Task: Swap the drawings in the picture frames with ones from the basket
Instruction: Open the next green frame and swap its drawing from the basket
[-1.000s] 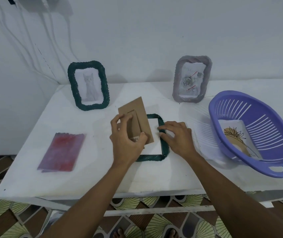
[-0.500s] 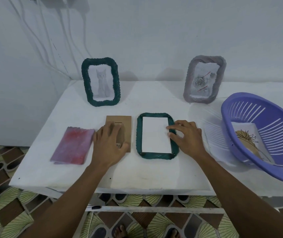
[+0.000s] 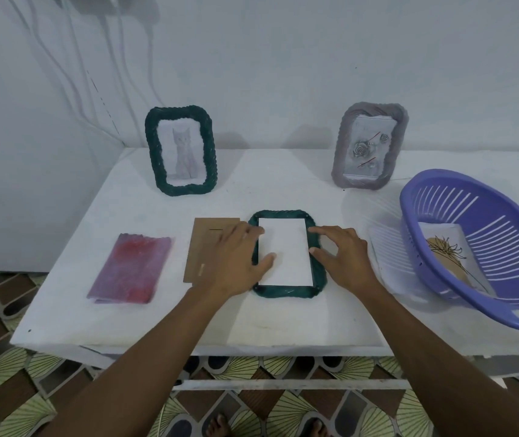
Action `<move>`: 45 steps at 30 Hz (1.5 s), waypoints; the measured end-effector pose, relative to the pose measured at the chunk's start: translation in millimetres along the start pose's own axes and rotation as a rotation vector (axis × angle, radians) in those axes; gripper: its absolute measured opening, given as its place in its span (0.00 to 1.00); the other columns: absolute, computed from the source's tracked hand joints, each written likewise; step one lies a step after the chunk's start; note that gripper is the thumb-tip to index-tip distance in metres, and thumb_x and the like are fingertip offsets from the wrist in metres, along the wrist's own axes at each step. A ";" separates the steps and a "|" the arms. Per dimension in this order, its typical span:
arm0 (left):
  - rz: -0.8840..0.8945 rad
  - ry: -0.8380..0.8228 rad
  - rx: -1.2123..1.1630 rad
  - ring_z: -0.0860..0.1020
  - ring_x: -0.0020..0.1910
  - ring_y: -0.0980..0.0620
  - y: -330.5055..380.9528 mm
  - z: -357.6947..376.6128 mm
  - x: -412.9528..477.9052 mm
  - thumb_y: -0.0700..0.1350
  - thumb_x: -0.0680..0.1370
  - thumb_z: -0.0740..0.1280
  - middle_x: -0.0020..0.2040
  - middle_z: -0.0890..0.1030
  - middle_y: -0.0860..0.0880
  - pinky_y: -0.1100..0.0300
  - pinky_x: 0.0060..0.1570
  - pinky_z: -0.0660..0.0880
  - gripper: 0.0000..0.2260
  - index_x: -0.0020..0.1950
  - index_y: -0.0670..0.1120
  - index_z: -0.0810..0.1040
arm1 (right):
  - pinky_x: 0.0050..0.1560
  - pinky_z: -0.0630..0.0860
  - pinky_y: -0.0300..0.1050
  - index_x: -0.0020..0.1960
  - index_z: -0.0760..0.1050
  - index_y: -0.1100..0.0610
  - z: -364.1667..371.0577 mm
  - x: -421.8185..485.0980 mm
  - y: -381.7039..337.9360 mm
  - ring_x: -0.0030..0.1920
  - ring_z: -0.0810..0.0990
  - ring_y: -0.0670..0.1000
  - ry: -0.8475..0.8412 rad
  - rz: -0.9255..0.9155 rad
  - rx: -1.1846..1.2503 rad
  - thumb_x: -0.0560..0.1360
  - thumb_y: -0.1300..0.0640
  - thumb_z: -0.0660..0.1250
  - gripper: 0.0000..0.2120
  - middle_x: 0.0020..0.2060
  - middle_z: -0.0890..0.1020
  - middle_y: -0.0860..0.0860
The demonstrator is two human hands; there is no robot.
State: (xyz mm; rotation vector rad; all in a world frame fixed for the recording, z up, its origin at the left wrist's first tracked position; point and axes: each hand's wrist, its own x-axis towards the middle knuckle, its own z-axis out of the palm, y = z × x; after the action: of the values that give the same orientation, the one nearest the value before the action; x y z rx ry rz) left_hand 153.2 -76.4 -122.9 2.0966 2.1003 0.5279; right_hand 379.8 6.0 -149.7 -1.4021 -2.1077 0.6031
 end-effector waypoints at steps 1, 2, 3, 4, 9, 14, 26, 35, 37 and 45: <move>0.015 -0.003 0.007 0.70 0.62 0.48 5.1 5.3 1.7 0.63 0.77 0.58 0.62 0.74 0.51 0.54 0.60 0.66 0.25 0.67 0.49 0.71 | 0.61 0.65 0.48 0.62 0.76 0.44 -0.3 -2.4 -0.1 0.60 0.71 0.50 0.000 0.004 0.007 0.74 0.51 0.70 0.17 0.59 0.79 0.44; 0.029 0.007 0.029 0.71 0.61 0.48 8.2 10.3 2.6 0.64 0.76 0.57 0.61 0.74 0.51 0.53 0.59 0.66 0.26 0.66 0.49 0.72 | 0.61 0.64 0.47 0.62 0.76 0.45 -0.5 -4.7 0.4 0.59 0.72 0.50 0.002 0.005 0.015 0.74 0.52 0.70 0.17 0.59 0.79 0.44; 0.033 0.021 0.052 0.71 0.60 0.48 9.7 14.5 3.0 0.65 0.74 0.57 0.60 0.74 0.51 0.53 0.57 0.67 0.27 0.65 0.49 0.72 | 0.60 0.65 0.47 0.62 0.76 0.46 -0.8 -6.6 1.0 0.59 0.72 0.50 0.005 -0.002 0.022 0.74 0.52 0.70 0.17 0.59 0.79 0.45; 0.027 0.035 0.061 0.70 0.59 0.49 9.7 17.9 2.8 0.65 0.74 0.58 0.59 0.74 0.50 0.53 0.57 0.67 0.27 0.65 0.49 0.72 | 0.60 0.66 0.48 0.62 0.76 0.46 -1.1 -8.3 1.7 0.59 0.72 0.51 0.006 -0.010 0.028 0.74 0.53 0.70 0.17 0.59 0.79 0.45; -0.059 0.058 -0.124 0.67 0.61 0.51 10.2 23.1 1.3 0.60 0.74 0.69 0.62 0.72 0.49 0.62 0.57 0.62 0.29 0.70 0.48 0.70 | 0.59 0.69 0.52 0.61 0.77 0.46 -1.4 -11.3 2.3 0.58 0.73 0.51 0.020 -0.023 0.008 0.75 0.53 0.70 0.15 0.58 0.80 0.46; -0.116 0.094 -0.282 0.67 0.64 0.50 11.3 20.2 3.3 0.53 0.71 0.74 0.61 0.75 0.50 0.64 0.58 0.60 0.26 0.67 0.50 0.72 | 0.58 0.68 0.51 0.59 0.77 0.44 -0.9 -10.8 0.3 0.57 0.72 0.50 0.015 -0.034 -0.051 0.75 0.47 0.68 0.13 0.58 0.79 0.44; -0.175 0.143 -0.581 0.79 0.42 0.58 9.1 -10.5 7.6 0.44 0.74 0.73 0.46 0.80 0.61 0.66 0.46 0.76 0.10 0.52 0.55 0.80 | 0.61 0.70 0.49 0.57 0.78 0.45 -11.5 -8.6 -4.6 0.56 0.72 0.49 0.008 -0.045 0.079 0.74 0.52 0.70 0.12 0.57 0.78 0.46; -0.149 0.021 -0.978 0.78 0.42 0.62 58.3 -1.9 35.5 0.36 0.75 0.71 0.58 0.78 0.59 0.67 0.48 0.77 0.14 0.58 0.49 0.80 | 0.64 0.64 0.57 0.60 0.77 0.45 -113.8 -4.2 -19.0 0.67 0.65 0.55 0.054 -0.134 -0.423 0.73 0.49 0.70 0.15 0.67 0.72 0.51; -0.128 -0.011 -1.000 0.77 0.42 0.63 72.8 7.2 40.9 0.34 0.75 0.70 0.59 0.77 0.59 0.70 0.48 0.75 0.16 0.60 0.48 0.79 | 0.66 0.63 0.59 0.59 0.78 0.45 -132.1 -8.0 -9.6 0.69 0.64 0.58 0.009 -0.017 -0.428 0.73 0.48 0.71 0.15 0.69 0.69 0.53; -0.131 -0.074 -1.061 0.77 0.43 0.55 123.8 45.5 60.3 0.35 0.74 0.72 0.61 0.76 0.56 0.64 0.50 0.76 0.18 0.61 0.50 0.78 | 0.54 0.77 0.47 0.53 0.80 0.45 -162.1 -17.6 22.4 0.41 0.80 0.44 -0.074 0.137 -0.203 0.73 0.51 0.71 0.09 0.49 0.83 0.46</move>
State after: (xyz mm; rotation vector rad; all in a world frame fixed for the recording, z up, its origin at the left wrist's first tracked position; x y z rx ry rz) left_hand 283.3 -12.9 -114.9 1.3093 1.3670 1.1751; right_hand 505.9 9.5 -44.1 -1.6703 -2.1941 0.5118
